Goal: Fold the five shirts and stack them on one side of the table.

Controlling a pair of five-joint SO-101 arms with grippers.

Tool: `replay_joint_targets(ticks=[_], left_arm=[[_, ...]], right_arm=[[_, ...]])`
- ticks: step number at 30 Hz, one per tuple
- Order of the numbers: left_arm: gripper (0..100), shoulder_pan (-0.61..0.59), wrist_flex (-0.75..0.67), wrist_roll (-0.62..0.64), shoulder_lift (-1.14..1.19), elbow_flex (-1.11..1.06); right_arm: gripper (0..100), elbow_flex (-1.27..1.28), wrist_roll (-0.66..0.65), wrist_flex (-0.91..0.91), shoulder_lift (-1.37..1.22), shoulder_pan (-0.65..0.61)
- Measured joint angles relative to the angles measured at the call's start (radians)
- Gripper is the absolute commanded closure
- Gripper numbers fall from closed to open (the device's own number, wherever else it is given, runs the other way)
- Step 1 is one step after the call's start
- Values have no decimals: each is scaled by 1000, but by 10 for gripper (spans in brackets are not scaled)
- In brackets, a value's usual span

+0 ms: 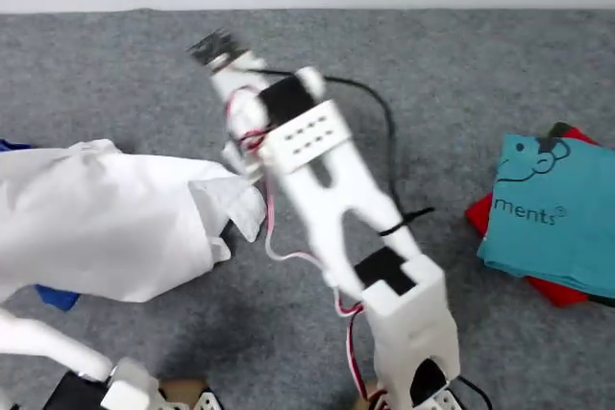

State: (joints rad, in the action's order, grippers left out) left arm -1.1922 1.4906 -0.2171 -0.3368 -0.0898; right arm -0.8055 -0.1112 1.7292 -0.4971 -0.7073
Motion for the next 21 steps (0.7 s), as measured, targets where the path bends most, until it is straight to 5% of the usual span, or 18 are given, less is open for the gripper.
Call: replay_joint_targets(ticks=[10,21], left_arm=[[995,-11,-32,0,0,-78],[995,-11,-32,0,0,-78]], right_arm=[[662,0,0,-17,-157,-152],[665,0,0,-87,-345,-86]])
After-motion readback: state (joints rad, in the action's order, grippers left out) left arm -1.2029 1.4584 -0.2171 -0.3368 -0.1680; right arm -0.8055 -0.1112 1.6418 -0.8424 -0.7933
